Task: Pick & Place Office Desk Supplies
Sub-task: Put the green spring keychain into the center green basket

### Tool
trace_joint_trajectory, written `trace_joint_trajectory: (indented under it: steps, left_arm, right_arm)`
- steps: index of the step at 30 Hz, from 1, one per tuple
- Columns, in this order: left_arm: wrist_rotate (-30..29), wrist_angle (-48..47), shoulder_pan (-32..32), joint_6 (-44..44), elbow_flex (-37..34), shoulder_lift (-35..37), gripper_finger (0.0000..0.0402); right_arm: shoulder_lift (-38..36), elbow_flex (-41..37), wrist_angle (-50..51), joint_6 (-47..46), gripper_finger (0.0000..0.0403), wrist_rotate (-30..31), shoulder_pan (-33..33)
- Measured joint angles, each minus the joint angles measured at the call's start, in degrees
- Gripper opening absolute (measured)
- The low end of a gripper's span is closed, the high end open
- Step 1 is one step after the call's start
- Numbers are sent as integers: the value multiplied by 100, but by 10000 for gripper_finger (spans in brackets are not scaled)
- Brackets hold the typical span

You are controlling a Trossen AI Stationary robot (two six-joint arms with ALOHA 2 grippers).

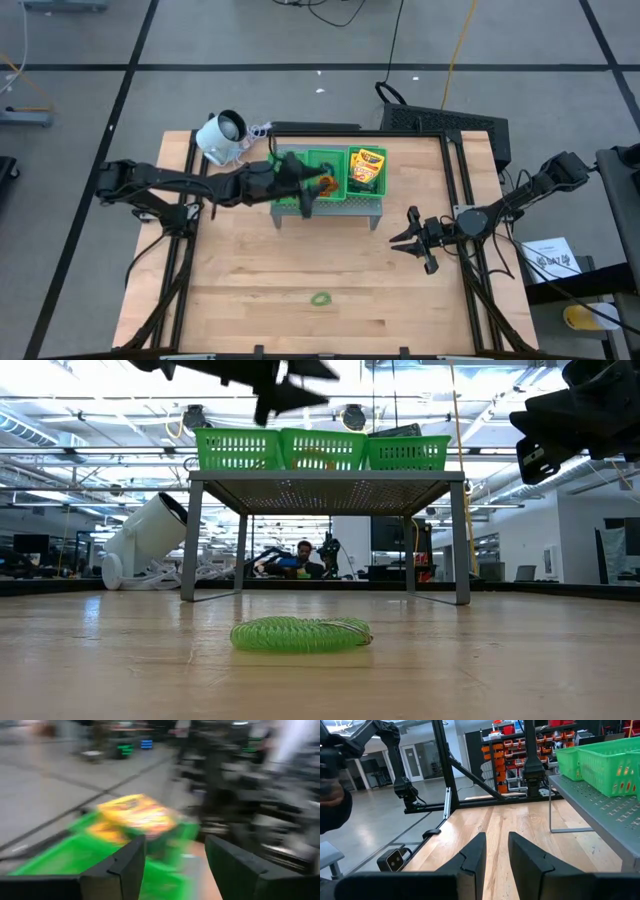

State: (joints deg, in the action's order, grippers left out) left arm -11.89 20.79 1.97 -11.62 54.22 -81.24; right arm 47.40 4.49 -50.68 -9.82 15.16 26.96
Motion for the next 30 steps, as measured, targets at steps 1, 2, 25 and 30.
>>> trace_joint_trajectory:
  steps: [1, 2, 25, 30]
  left_arm:
    - [280, 79, -68, 60, 0, 7, 215]
    - [565, 132, -143, 96, 0, 25, 215]
    - [1151, -466, -2659, 1676, -2, -1285, 216]
    - [1131, -426, -2677, 1008, -2, -1972, 216]
  right_arm:
    - [0, 0, 0, -2, 70, 2, 0]
    - [1, 1, 2, -1, 70, 2, -2]
    - [0, 0, -8, 0, 70, 2, -2]
    - [0, 0, -6, -1, 70, 2, -2]
